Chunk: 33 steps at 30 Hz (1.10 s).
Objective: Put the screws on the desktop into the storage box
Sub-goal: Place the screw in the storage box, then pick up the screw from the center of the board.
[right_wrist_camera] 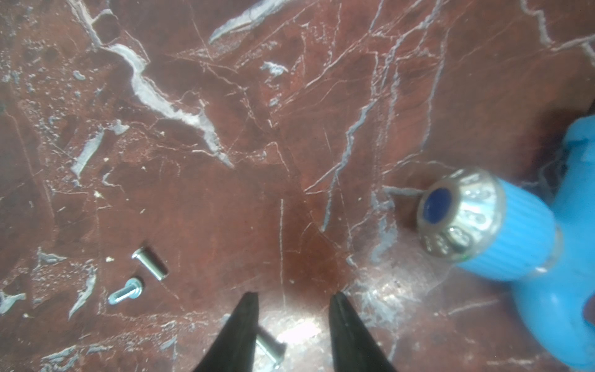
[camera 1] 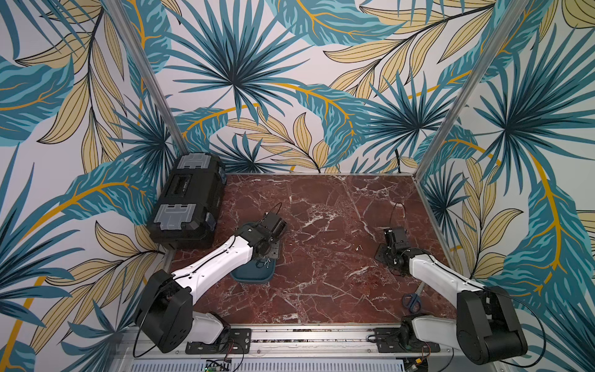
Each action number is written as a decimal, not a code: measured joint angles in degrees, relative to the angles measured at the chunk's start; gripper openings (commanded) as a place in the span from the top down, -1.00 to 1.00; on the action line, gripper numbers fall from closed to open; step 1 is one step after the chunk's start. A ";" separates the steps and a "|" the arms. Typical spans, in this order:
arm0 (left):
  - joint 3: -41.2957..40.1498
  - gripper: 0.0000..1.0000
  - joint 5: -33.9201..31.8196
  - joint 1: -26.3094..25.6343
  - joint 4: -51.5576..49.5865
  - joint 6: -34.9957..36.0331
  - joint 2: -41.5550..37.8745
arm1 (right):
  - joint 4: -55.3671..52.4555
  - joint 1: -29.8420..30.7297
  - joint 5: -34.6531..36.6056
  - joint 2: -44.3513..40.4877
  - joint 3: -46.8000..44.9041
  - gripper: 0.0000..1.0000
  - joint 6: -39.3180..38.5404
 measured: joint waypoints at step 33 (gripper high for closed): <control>0.57 -0.56 -0.85 0.31 -11.43 7.69 -30.27 | -15.78 0.90 -13.62 4.48 8.11 0.19 -1.64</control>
